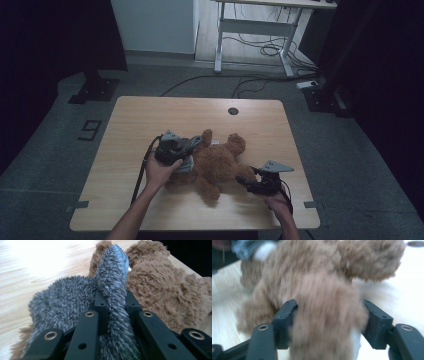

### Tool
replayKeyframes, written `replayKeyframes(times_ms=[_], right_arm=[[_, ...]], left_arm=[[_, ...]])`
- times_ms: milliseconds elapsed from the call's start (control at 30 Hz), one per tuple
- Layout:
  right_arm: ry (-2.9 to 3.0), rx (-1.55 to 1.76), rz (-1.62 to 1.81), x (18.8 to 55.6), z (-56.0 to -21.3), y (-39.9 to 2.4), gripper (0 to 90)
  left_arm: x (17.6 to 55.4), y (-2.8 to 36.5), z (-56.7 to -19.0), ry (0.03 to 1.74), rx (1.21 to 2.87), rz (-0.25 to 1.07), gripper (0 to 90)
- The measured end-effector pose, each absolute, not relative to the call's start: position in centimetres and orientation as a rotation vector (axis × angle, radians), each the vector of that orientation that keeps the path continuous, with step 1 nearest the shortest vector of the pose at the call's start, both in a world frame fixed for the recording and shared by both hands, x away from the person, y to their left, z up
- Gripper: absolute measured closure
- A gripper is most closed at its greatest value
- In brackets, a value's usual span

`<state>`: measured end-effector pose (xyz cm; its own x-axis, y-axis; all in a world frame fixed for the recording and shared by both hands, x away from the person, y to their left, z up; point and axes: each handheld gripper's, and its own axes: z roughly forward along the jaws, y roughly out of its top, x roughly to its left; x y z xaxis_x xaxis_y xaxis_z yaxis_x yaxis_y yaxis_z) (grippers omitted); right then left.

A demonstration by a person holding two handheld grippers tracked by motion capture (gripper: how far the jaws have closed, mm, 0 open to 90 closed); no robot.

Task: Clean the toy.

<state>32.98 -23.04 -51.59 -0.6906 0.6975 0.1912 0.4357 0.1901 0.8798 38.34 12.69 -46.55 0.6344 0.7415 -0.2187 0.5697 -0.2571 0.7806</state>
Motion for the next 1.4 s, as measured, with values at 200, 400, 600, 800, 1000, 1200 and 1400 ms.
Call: replayKeyframes(times_ms=[200,400,600,800,1000,1200,1400], right_arm=[[2.237,1.068,1.484,34.1,-51.1,-20.5,27.2],[2.338,1.065,1.549,33.7,-52.6,-20.2,35.6],[2.456,1.029,1.471,33.1,-54.2,-19.4,41.2],[2.409,1.049,1.436,33.4,-54.4,-18.0,59.9],[2.325,1.136,1.415,34.4,-54.6,-17.3,63.7],[2.307,1.125,1.382,34.3,-54.6,-16.7,64.0],[2.302,1.144,1.384,34.1,-54.6,-17.0,63.8]], left_arm=[[35.6,13.5,-47.3,0.987,1.91,0.249,77.3],[33.9,14.0,-47.6,0.95,1.895,0.249,77.3],[33.3,14.1,-47.6,0.937,1.9,0.262,77.2],[34.1,14.4,-47.4,0.97,1.899,0.26,77.1],[35.2,12.4,-45.1,0.956,1.919,0.28,76.9],[35.1,5.8,-43.5,0.822,1.989,0.273,76.9],[35.8,0.1,-46.9,0.807,2.099,0.29,76.8]])
